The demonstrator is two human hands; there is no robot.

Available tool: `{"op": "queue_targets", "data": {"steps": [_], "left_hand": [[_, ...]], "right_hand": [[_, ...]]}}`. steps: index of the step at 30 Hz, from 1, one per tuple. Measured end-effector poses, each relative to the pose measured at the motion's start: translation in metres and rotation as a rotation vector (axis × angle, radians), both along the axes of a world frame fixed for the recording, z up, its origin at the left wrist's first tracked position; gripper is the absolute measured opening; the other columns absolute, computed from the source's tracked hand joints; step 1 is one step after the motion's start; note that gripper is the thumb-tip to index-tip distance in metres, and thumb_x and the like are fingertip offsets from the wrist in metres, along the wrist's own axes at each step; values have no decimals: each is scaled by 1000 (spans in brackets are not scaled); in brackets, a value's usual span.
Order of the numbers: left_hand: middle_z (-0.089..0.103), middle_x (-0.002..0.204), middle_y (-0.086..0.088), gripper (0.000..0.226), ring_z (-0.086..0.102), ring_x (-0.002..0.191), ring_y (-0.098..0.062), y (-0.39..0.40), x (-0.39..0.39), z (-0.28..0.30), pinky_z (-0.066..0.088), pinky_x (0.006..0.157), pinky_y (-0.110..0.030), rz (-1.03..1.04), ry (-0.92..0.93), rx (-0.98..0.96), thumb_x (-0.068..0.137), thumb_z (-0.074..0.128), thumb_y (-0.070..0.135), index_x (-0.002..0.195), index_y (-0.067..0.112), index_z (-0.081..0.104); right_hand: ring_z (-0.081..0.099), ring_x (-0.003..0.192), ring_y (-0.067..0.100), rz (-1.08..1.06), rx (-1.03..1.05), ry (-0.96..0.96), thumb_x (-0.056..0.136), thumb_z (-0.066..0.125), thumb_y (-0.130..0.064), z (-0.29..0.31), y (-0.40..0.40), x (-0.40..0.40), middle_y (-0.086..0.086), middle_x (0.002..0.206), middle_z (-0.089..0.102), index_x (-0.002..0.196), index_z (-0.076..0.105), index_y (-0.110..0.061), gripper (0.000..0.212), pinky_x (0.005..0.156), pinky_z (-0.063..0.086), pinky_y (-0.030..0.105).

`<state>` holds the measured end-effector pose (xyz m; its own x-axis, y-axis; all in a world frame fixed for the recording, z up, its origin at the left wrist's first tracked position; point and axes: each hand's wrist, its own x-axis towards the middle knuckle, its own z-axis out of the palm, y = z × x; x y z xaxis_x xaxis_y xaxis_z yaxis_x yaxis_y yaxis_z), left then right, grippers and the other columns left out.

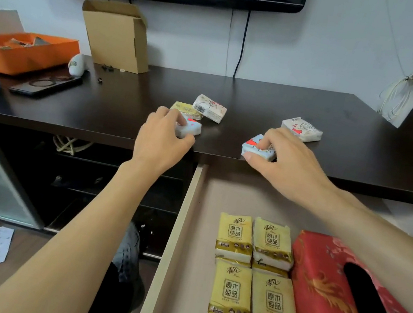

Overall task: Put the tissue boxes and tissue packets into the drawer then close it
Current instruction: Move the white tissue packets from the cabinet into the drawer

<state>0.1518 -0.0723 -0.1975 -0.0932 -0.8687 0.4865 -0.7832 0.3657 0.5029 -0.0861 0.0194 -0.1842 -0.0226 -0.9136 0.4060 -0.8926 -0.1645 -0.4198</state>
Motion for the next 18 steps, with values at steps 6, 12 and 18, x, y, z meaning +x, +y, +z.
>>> {"op": "queue_targets", "data": {"steps": [6,12,18], "left_hand": [[53,133,-2,20,42,129,-22,12,-15,5,35,96,-28,-314,28,68,79,78,25,87,24,60],[66,118,2,18,63,106,-18,12,-9,23,55,82,-37,-321,-12,280,81,77,37,88,30,62],[62,119,7,30,64,98,-7,46,-20,27,52,62,-11,-467,61,287,78,82,33,99,31,61]], "right_hand": [[66,115,23,163,221,-334,86,83,-26,9,-23,-22,2,124,66,92,65,-23,19,101,52,42],[73,111,12,218,226,-459,80,82,0,8,-23,-30,1,119,72,90,69,-25,31,100,58,36],[72,94,-9,247,135,-525,76,77,15,10,-5,-25,-6,107,68,96,61,-19,43,83,55,13]]}}
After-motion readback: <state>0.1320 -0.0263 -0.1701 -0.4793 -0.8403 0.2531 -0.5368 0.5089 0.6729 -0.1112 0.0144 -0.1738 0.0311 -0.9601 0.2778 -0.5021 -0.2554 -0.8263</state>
